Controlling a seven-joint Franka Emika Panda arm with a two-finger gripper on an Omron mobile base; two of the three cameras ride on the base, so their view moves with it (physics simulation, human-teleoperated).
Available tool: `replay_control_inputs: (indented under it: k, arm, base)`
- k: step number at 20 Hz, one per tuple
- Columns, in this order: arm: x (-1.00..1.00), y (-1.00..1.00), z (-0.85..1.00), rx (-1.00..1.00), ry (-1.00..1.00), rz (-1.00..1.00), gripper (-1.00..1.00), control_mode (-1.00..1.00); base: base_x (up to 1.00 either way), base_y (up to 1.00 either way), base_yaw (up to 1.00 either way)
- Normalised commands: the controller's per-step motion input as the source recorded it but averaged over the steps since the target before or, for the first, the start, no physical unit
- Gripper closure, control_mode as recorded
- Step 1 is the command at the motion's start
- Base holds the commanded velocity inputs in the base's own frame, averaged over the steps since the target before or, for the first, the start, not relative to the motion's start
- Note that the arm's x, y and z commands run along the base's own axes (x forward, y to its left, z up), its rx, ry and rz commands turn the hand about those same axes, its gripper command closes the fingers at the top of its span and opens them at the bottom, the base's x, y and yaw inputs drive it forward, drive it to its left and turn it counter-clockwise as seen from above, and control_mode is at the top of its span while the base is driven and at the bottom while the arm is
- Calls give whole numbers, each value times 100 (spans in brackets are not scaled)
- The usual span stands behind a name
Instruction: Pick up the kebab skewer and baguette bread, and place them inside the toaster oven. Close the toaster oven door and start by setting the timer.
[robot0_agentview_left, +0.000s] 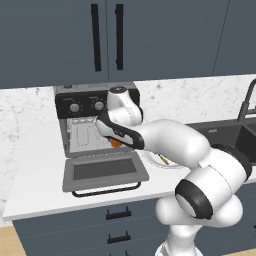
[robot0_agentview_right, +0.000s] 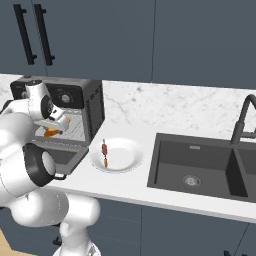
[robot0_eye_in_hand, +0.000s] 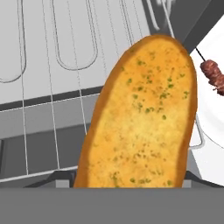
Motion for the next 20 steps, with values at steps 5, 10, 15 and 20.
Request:
replay_control_inputs:
  k: [5, 10, 15, 20]
  arm:
    - [1, 0, -6, 0, -5, -5, 100, -100]
    - [27, 0, -5, 0, -4, -1, 100, -100]
    - [17, 0, -10, 0, -1, 0, 100, -100]
    - [15, 0, -14, 0, 0, 0, 100, -100]
  base:
    - [0, 0, 0]
    - [0, 0, 0]
    - [0, 0, 0]
    - [0, 0, 0]
